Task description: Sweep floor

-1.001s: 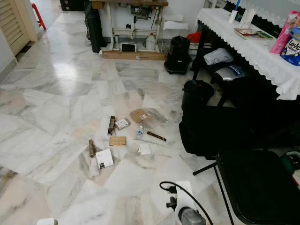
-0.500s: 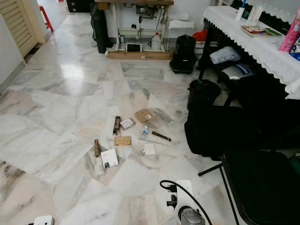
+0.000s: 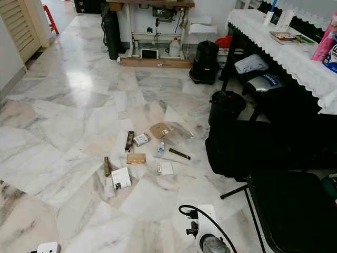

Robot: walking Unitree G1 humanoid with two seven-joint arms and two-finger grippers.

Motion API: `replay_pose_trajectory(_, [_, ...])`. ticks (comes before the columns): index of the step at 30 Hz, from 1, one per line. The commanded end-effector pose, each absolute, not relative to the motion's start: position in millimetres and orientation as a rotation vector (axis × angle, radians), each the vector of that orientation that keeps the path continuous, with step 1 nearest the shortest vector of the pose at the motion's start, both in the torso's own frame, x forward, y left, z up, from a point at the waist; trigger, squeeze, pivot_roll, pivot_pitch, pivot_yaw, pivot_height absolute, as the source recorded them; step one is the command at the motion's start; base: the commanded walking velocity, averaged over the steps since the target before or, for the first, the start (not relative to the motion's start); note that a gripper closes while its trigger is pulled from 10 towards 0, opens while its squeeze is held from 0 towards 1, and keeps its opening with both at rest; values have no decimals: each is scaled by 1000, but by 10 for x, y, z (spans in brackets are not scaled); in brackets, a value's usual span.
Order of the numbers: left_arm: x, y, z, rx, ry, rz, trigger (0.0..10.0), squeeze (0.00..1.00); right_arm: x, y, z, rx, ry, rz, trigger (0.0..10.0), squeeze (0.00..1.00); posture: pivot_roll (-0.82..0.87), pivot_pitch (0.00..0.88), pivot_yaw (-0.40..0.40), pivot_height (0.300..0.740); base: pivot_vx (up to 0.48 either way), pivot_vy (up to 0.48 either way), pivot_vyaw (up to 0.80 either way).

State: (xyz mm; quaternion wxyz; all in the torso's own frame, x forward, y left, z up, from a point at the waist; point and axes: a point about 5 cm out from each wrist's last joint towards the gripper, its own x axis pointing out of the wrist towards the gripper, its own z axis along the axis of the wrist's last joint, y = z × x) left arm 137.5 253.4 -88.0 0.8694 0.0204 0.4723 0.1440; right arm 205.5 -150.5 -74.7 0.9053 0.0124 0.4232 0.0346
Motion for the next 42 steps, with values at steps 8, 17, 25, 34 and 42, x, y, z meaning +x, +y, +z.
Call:
replay_pose_trajectory(8, [1287, 2498, -923, 24, 1016, 304, 10000, 0, 1889, -1446, -837, 67, 932, 85, 10000, 0, 24, 0, -79, 740, 0, 0, 0])
replay_pose_trajectory(17, [1256, 2493, -934, 29, 1025, 293, 10000, 0, 1819, -1460, -871, 32, 952, 104, 10000, 0, 22, 0, -82, 740, 0, 0, 0])
replay_pose_trajectory(25, [1240, 2485, -940, 32, 1028, 286, 10000, 0, 1822, -1469, -867, 26, 946, 114, 10000, 0, 23, 0, -91, 740, 0, 0, 670])
replay_pose_trajectory(34, [1241, 2481, -941, 30, 1026, 286, 10000, 0, 1840, -1464, -858, 27, 940, 117, 10000, 0, 26, 0, -96, 740, 0, 0, 699])
replay_pose_trajectory(42, [1298, 2495, -899, 9, 941, 313, 10000, 0, 2080, -1483, -721, 87, 823, 53, 10000, 0, 28, 0, -97, 740, 0, 0, 0])
